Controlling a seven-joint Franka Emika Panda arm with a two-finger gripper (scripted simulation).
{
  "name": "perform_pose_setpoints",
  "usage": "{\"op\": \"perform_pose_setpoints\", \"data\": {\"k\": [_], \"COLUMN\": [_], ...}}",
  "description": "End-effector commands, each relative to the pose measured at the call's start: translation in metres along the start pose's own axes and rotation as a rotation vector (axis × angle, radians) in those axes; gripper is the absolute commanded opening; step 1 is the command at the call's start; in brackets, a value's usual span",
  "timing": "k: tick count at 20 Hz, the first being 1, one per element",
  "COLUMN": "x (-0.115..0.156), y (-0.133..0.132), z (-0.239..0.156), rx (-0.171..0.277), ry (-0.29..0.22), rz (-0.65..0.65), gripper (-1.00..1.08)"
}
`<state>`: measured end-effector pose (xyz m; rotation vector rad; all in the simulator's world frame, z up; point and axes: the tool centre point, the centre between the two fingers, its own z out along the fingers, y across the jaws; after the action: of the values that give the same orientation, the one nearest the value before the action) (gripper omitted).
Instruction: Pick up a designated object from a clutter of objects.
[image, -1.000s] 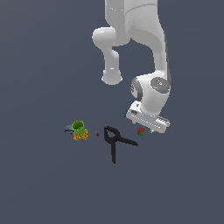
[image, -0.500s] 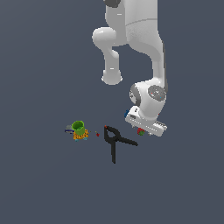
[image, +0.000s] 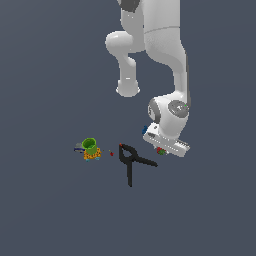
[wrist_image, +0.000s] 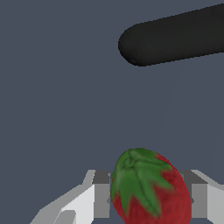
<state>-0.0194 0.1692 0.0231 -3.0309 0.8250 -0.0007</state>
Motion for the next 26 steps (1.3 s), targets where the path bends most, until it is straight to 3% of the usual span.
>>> {"op": "perform_pose_setpoints", "data": {"k": [1,14,26], "x": [0.000,0.002,0.015], "y": [0.000,0.006,0.040], "z": [0.001,-0.014,-0.092], "rx": [-0.001,0.000,0.000], "ry": [0.000,0.000,0.000], "rz": [0.001,0.000,0.000], "gripper": [-1.00,-1.00,-1.00]}}
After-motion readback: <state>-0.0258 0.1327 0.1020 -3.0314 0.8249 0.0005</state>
